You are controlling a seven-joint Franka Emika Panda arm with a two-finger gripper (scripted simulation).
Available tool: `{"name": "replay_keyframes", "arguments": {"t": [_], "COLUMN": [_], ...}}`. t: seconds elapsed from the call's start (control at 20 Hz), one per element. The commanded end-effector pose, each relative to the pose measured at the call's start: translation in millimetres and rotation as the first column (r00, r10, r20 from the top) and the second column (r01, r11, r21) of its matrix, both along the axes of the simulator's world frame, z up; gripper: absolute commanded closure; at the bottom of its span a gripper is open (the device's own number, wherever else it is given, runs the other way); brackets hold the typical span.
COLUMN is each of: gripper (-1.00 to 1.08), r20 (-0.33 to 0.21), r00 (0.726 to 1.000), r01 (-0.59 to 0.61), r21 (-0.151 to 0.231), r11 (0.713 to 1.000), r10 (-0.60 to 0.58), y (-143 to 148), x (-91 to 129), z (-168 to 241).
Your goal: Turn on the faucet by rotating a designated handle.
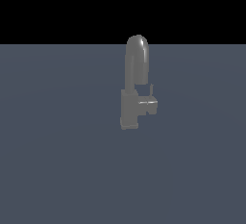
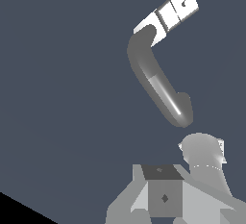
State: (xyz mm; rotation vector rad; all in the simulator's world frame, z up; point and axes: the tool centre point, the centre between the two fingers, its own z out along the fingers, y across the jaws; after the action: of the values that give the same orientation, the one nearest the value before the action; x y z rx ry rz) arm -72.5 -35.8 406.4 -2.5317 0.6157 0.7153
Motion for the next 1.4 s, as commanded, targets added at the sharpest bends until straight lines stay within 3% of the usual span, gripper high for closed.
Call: {"name": "replay_keyframes", "arguments": {"t": [0.0,0.35,0.7,1.0,1.35], "gripper": [1.08,1.08,1.08,1.08,1.08], "r20": [-0.039,-0.158,-0.291,-0.418,-0.575], "r00": [0.999,0.979,0.934,0.870,0.758], "r01": [0.036,0.146,0.271,0.392,0.546], "r21": [0.034,0.124,0.204,0.260,0.301], "r11": [0.999,0.981,0.941,0.882,0.782], "r10": [-0.035,-0.125,-0.206,-0.263,-0.308], "y": [-5,-19,-33,-45,-55], "x": [12,41,67,86,101], "z": [-10,-43,-83,-124,-180]}}
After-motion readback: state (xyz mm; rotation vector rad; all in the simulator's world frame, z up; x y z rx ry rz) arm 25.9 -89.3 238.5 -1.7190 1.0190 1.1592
